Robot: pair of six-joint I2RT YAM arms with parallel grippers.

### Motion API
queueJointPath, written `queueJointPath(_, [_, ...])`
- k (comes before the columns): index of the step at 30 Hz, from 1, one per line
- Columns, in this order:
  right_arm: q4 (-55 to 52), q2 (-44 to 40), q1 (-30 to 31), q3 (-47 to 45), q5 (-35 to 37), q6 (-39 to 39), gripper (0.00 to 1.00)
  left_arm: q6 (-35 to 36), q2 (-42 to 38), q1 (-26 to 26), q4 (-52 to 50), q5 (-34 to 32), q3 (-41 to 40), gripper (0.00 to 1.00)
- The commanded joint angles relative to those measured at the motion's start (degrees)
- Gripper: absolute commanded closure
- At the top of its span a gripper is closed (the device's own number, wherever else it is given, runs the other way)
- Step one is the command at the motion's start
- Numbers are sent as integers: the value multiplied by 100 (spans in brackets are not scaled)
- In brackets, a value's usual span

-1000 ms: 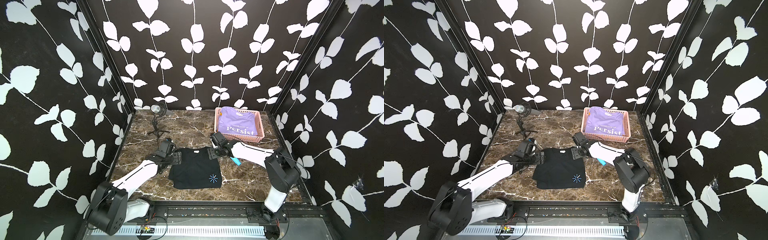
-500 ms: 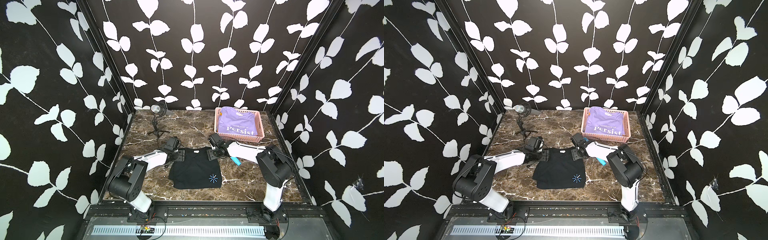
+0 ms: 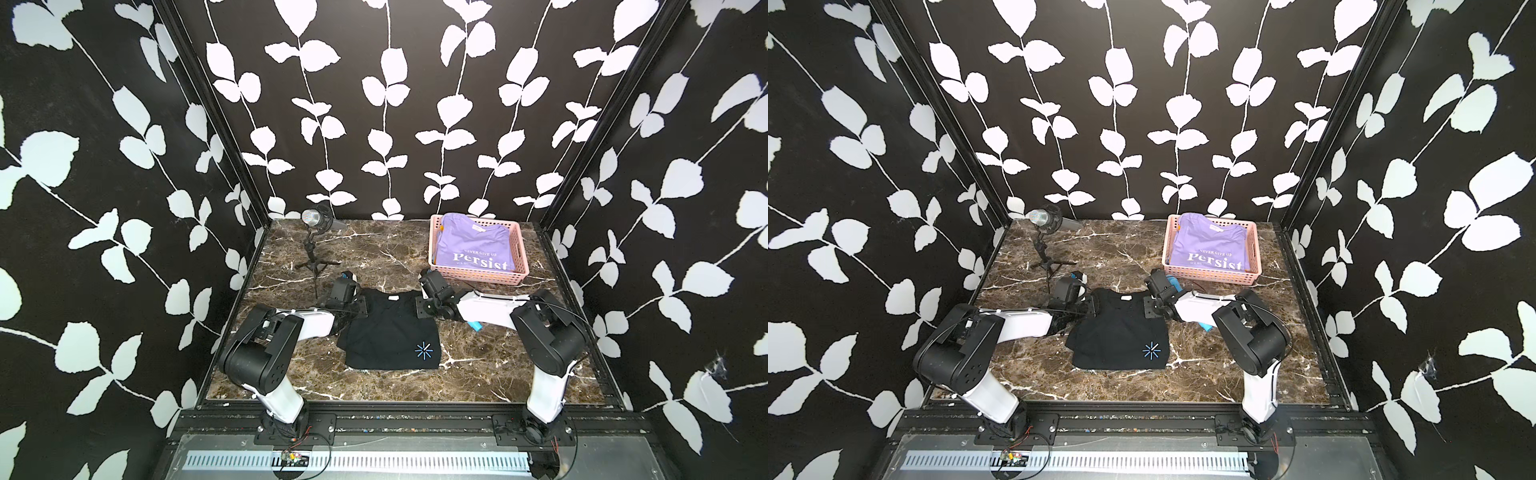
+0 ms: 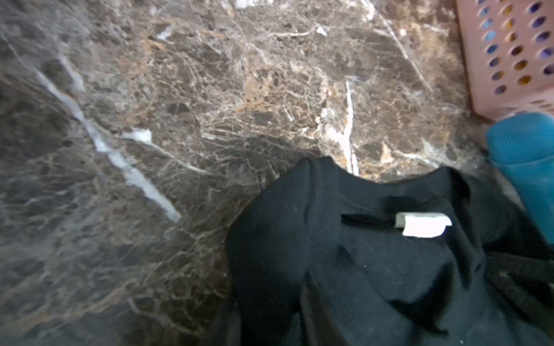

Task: Put the folded t-shirts into the basket
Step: Pick up the T-shirt from the center of the board.

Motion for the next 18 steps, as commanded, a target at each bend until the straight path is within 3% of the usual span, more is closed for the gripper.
queueJointPath(1, [284,-352,-24,-317,271,164,95,-355,-265,-22,-215,363,-315,83])
queueJointPath(2, [410,-480,-22,-406,308,175,100,-392,-374,-20,-179,398,-332,89])
queueJointPath(5, [656,-788,-27,-581,307,226,100,-525,-671,-26,-96,572,-365,100])
queueJointPath(18, [534,-1729,-24,-685,329,186,100,-810,-1688,-84,-128,1075,-218,100])
